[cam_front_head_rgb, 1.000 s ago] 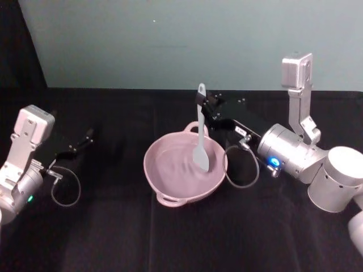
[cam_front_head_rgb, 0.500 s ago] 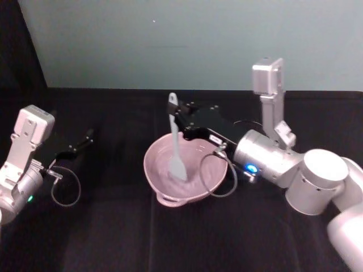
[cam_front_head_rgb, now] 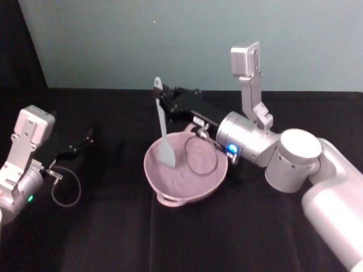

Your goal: Use the one hand to pick up the spoon and stir the clear water in the bowl.

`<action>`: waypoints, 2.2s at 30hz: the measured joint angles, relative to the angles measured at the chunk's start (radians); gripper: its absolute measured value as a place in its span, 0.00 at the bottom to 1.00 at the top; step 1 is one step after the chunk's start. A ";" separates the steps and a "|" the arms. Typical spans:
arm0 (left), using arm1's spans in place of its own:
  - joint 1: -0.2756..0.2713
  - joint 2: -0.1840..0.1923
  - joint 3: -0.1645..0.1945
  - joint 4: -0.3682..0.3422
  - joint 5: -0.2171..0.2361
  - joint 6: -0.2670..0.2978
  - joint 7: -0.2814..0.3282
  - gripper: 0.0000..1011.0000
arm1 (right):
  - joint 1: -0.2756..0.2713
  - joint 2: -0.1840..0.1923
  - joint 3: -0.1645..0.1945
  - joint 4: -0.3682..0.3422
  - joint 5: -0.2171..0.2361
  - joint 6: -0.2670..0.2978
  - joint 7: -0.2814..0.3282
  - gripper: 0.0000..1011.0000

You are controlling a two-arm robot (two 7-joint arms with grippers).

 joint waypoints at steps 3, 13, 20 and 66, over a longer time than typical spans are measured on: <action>0.000 0.000 0.000 0.000 0.000 0.000 0.000 1.00 | 0.014 -0.004 0.009 0.023 0.000 -0.005 -0.001 0.11; 0.000 0.000 0.000 0.000 0.000 0.000 0.000 1.00 | 0.002 0.029 0.063 0.018 0.006 -0.008 -0.027 0.11; 0.000 0.000 0.000 0.000 0.000 0.000 0.000 1.00 | -0.066 0.079 0.083 -0.081 0.004 0.014 -0.051 0.11; 0.000 0.000 0.000 0.000 0.000 0.000 0.000 1.00 | -0.015 0.005 0.049 0.011 -0.005 -0.009 -0.036 0.11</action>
